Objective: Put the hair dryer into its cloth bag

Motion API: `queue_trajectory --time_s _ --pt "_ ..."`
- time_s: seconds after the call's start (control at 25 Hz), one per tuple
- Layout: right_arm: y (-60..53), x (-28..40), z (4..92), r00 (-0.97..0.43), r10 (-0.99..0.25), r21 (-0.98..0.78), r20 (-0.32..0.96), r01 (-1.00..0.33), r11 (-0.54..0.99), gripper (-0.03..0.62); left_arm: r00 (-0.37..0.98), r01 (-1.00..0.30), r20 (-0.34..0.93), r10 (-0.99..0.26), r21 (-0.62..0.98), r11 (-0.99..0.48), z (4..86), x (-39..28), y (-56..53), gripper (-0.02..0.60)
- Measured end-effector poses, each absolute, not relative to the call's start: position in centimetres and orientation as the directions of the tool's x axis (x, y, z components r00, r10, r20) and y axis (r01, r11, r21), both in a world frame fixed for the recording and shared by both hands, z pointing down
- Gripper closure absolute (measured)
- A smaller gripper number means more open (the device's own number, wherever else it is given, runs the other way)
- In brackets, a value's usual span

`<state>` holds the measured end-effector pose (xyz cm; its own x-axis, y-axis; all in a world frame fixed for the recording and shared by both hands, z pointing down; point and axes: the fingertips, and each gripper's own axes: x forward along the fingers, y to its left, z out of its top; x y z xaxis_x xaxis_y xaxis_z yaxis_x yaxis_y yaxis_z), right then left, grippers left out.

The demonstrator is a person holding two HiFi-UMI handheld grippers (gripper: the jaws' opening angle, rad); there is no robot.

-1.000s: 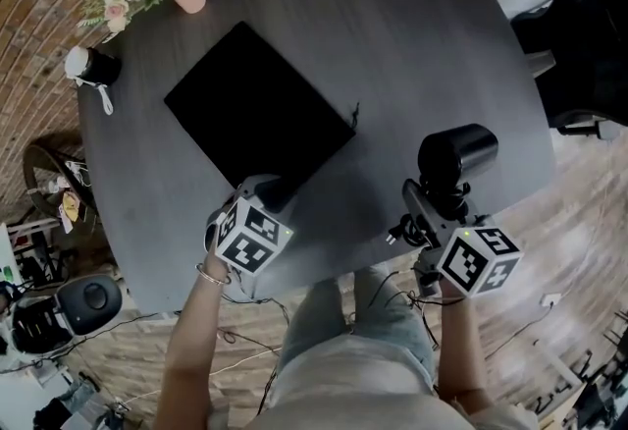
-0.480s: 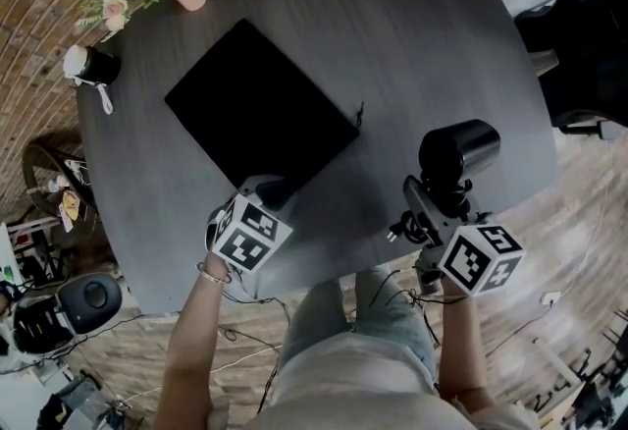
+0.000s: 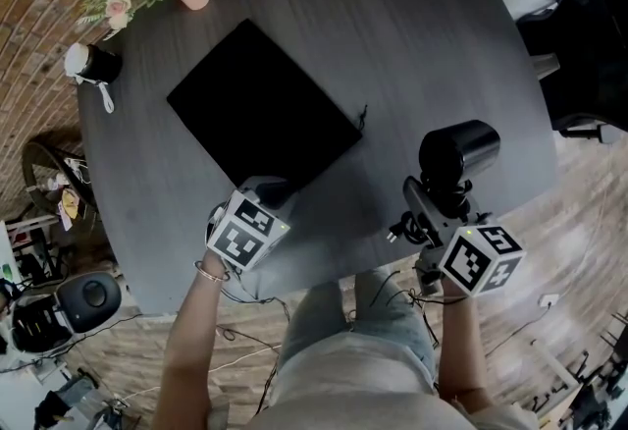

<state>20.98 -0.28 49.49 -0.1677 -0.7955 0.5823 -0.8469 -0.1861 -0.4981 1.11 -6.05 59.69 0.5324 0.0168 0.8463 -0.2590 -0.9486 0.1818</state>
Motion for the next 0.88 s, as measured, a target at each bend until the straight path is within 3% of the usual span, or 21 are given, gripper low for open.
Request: queue_trajectory --time_s 0.28,0.88 --pt "-0.5 20.9 49.4 -0.173 -0.793 -0.5 0.585 -0.846 -0.184 0.361 0.564 -0.286 0.821 0.089 0.295 -0.911 59.0 1.1 -5.8 0.532" --pt "-1.2 20.8 49.3 -0.186 -0.788 -0.497 0.587 -0.851 -0.169 0.361 0.572 -0.284 0.816 0.083 0.291 -0.914 58.6 1.3 -6.0 0.558"
